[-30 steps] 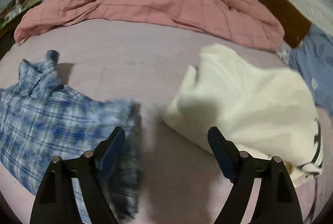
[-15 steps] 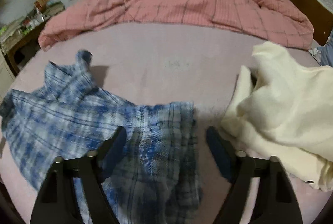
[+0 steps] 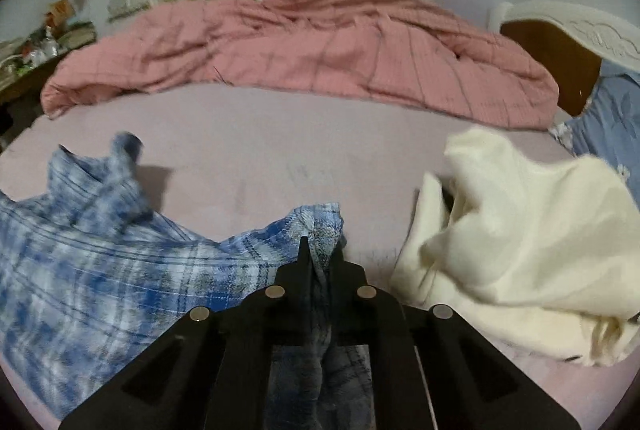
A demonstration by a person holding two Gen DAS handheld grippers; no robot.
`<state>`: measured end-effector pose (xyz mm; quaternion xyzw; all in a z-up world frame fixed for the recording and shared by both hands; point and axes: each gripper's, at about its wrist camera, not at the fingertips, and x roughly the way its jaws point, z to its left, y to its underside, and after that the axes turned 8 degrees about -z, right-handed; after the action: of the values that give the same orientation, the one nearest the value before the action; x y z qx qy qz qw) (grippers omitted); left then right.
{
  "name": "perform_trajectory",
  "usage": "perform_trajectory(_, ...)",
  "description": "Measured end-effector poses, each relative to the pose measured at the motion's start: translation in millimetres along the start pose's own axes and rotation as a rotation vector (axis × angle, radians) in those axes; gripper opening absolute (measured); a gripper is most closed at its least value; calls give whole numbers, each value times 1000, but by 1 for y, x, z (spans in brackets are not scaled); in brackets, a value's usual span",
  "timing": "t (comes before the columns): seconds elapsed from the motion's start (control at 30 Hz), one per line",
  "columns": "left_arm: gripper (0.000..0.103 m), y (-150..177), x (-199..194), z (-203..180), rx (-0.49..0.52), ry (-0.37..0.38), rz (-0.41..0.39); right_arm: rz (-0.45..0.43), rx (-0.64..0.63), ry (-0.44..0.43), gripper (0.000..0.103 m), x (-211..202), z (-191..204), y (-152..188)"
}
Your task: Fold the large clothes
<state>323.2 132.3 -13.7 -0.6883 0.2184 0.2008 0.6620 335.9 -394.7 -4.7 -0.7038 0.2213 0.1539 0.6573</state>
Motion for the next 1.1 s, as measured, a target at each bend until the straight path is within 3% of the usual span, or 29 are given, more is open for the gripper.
perform_trajectory(0.07, 17, 1, 1, 5, -21, -1, -59, 33, 13, 20, 7, 11, 0, 8)
perform_trajectory(0.17, 12, 3, -7, 12, -76, 20, -160, -3, 47, 21, 7, 6, -7, 7)
perform_trajectory(0.3, 11, -1, -23, 5, -56, -57, -266, -211, 25, 72, 6, -32, -2, 1)
perform_trajectory(0.4, 11, -8, -3, 6, -68, -90, -178, -199, 20, 69, 6, -29, 1, -2)
perform_trajectory(0.5, 12, -1, 38, 0, -33, -148, -30, -114, -3, 80, 6, -3, 5, 2)
perform_trajectory(0.57, 13, 5, 60, -10, 24, -188, 55, -19, -21, 89, 6, 16, 9, 6)
perform_trajectory(0.6, 13, 5, 62, -15, 50, -205, 61, 31, -25, 74, 6, 25, 9, 6)
perform_trajectory(0.7, 34, 1, 55, -19, 91, -266, 35, 82, -21, 92, 8, 33, 9, 8)
perform_trajectory(0.77, 76, 0, 36, -25, 119, -382, -44, 71, -7, 115, 27, 24, 5, 7)
perform_trajectory(0.8, 84, 2, 15, -29, 130, -426, -133, 52, 6, 148, 57, 15, 3, 7)
perform_trajectory(0.83, 92, 4, -13, -37, 133, -409, -247, 20, 27, 185, 91, 1, 0, 6)
perform_trajectory(0.87, 96, 5, -32, -43, 132, -367, -309, -31, 56, 192, 99, -16, -3, 5)
perform_trajectory(0.93, 98, 4, -68, -61, 116, -268, -374, -109, 97, 125, 101, -47, -1, 1)
perform_trajectory(1.0, 99, 3, -91, -81, 106, -156, -380, -124, 124, 26, 101, -74, 10, -5)
perform_trajectory(1.1, 99, 2, -103, -118, 144, -6, -290, -102, 96, -172, 102, -101, 44, -13)
